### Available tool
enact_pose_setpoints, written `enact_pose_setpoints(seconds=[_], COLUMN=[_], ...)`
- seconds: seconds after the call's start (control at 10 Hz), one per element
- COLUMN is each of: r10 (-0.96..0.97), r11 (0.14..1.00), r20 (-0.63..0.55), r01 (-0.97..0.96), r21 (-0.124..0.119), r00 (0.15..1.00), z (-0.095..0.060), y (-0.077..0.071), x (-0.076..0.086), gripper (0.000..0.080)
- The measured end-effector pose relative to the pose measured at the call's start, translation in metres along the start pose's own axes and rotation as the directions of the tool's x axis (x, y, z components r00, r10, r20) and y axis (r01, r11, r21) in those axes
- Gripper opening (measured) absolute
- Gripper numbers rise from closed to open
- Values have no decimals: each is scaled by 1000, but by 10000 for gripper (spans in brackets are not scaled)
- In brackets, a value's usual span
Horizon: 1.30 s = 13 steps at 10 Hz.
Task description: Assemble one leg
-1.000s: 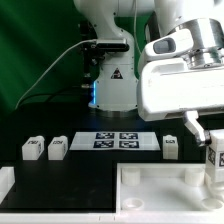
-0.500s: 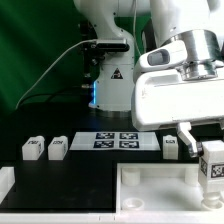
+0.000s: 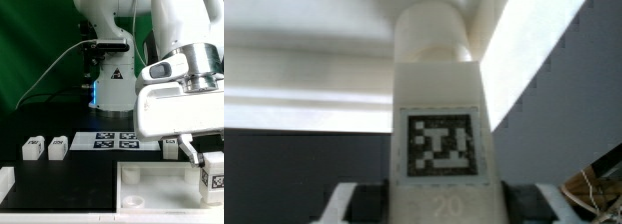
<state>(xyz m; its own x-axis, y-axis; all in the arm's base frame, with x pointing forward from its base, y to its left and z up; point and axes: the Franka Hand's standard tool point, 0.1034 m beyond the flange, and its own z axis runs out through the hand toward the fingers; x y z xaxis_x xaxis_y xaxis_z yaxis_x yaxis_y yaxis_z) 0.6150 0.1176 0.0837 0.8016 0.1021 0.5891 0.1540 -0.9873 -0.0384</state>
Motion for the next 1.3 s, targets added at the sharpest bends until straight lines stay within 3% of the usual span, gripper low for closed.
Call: enact_pose_setpoints(seconds=[0.3, 0.4, 0.5, 0.6, 0.7, 0.8, 1.3], r10=[76, 67, 70, 70, 70, 70, 70], r11=[996, 996, 996, 996, 996, 996, 996], r20=[-18, 0, 25, 27, 29, 29, 30], r01=[-77, -67, -68, -69, -69, -69, -69], r21=[-49, -54, -51, -51, -51, -51, -51], r00=[997, 998, 997, 997, 997, 997, 997], z=[0, 0, 1, 2, 2, 2, 2], y=[-2, -1, -1, -1, -1, -1, -1], x=[-2, -1, -5, -5, -6, -6, -6], gripper=[293, 293, 409, 409, 544, 628, 649])
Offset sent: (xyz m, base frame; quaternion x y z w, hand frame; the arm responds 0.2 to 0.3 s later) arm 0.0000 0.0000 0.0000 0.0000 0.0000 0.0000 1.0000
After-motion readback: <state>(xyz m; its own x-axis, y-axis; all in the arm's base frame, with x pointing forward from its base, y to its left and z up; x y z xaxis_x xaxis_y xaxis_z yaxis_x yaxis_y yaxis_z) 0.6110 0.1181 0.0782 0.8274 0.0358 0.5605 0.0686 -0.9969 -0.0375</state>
